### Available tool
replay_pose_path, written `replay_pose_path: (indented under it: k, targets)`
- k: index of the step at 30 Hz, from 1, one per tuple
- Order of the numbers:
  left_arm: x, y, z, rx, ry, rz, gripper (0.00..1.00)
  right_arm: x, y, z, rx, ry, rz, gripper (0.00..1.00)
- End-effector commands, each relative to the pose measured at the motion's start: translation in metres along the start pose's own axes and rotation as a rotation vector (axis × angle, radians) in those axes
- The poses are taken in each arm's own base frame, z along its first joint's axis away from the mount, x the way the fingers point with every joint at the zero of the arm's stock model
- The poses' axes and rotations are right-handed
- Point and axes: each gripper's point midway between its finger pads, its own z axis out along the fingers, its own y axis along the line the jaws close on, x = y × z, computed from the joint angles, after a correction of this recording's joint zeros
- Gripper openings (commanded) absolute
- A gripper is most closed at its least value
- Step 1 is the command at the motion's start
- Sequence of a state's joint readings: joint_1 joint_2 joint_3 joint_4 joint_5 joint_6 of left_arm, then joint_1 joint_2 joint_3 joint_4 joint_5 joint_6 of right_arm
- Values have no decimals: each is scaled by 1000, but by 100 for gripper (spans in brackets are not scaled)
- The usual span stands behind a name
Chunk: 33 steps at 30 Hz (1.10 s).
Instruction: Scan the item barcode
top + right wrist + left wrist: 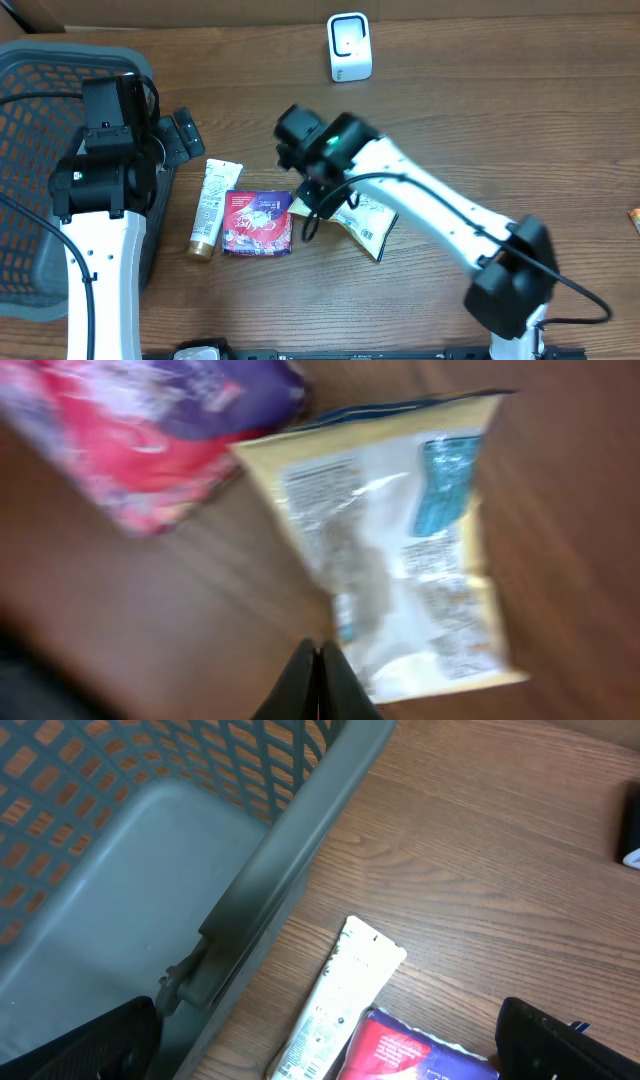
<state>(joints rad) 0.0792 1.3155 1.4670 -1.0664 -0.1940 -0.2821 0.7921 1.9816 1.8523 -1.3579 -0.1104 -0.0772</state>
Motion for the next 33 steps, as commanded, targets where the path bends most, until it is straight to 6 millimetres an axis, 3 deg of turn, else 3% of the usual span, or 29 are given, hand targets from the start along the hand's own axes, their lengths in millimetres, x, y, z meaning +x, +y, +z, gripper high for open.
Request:
replay_pose_path:
  k: [1,4,11,14,17,21,26,31,33]
  targets:
    - [-3,-2,-5,15,-12,-13,100,-5,18,-37,-374,-60,155,4]
    - [-3,-2,-5,15,-12,-13,100,5,1,-41,-495,-41,235,4]
    - [-3,-2,-5,15,-12,-13,100,33,-24,-44,-839,-119,240,4]
    - [-3,-2,-5,15,-12,-13,100,51,-18,-30,-965,-129,261,4]
    - [-3,-2,-5,15,-12,-12,100,66,-11,-9,-982,-88,280,4]
    - [-3,-2,-5,15,-12,-13,100,76,-13,20,-947,-81,276,4]
    - [-3,-2,-5,15,-12,-13,100,84,-46,75,-708,17,416,4]
    - [-3,-2,-5,15,-12,-13,99,82,-83,117,-483,52,539,4]
    - [-3,-2,-5,15,-12,-13,100,81,-86,127,-475,60,559,4]
